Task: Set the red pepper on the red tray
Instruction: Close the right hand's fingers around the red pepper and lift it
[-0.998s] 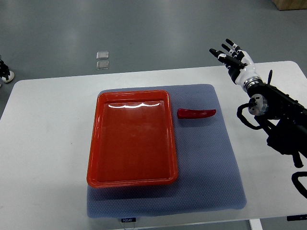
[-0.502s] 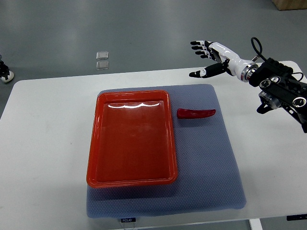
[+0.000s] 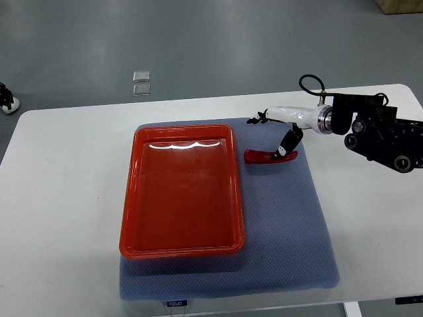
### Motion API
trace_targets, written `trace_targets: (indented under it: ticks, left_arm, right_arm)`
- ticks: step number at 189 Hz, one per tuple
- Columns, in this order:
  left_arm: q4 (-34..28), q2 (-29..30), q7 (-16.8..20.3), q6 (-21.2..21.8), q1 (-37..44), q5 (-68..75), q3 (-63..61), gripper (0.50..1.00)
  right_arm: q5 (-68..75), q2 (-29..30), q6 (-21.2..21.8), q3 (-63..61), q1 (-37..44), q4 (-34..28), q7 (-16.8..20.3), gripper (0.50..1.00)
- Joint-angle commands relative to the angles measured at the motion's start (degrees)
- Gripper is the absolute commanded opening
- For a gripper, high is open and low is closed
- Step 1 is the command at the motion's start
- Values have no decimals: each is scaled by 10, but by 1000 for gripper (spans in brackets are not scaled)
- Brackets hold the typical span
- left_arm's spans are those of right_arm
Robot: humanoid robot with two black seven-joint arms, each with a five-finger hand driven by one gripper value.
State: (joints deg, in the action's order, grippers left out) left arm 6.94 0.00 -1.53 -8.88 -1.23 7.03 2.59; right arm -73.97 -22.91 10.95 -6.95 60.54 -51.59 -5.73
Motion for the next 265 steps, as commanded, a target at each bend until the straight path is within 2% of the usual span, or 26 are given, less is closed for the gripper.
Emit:
trace_targets:
  ticks: [1,44,79,145,200,210,223,265]
  left_arm:
    - [0,0,-1,0,0,0,0,1000]
    - [0,0,0,0,0,0,0,1000]
    - [0,0,0,0,0,0,0,1000]
    - [0,0,0,0,0,0,0,1000]
    - [0,0,-1,0,0,0,0,1000]
    - [0,0,0,0,0,0,0,1000]
    - [0,0,0,0,0,0,0,1000]
    - [0,0,-1,0,0,0,0,1000]
  right_arm:
    - [-11,4,-9,21,-4,0,24,913]
    - [-10,10,-17,23,-8,0,48,909]
    - [-7,13,-18,22,-6,-3,48,897]
    - [-8,22,-16,23,-13,-13,48,754]
    - [-9,23,-15,23,-13,-14,48,584]
    - [-9,23,-15,23,-12,-14,48,578]
    - [-9,23,-15,23,-11,-14,48,543]
    - [-9,22,-16,23,-8,-13,47,541]
